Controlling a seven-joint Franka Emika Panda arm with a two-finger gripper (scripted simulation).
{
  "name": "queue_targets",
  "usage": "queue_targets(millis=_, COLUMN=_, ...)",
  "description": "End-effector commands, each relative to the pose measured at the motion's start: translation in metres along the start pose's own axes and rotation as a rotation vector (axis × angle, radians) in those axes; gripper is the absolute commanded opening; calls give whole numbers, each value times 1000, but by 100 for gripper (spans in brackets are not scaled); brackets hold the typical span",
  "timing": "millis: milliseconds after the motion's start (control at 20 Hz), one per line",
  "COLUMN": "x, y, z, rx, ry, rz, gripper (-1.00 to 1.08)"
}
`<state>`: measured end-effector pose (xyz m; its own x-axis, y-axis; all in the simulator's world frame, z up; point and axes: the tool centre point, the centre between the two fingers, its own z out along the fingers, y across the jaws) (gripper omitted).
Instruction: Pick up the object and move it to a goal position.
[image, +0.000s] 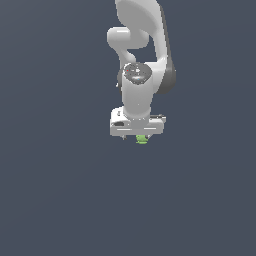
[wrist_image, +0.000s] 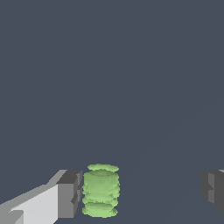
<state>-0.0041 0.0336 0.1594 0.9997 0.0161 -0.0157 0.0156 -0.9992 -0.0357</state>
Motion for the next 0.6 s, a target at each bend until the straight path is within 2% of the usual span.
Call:
queue_targets(millis=0, x=0, y=0, z=0, rx=0, ry=0, rz=0, gripper=100)
queue_targets(millis=400, x=2, y=26, z=1, rx=5, ry=-11, rz=31, gripper=100)
queue_targets(millis=550, x=2, y=27, z=1, rx=6, ry=-12, rz=32, gripper=100)
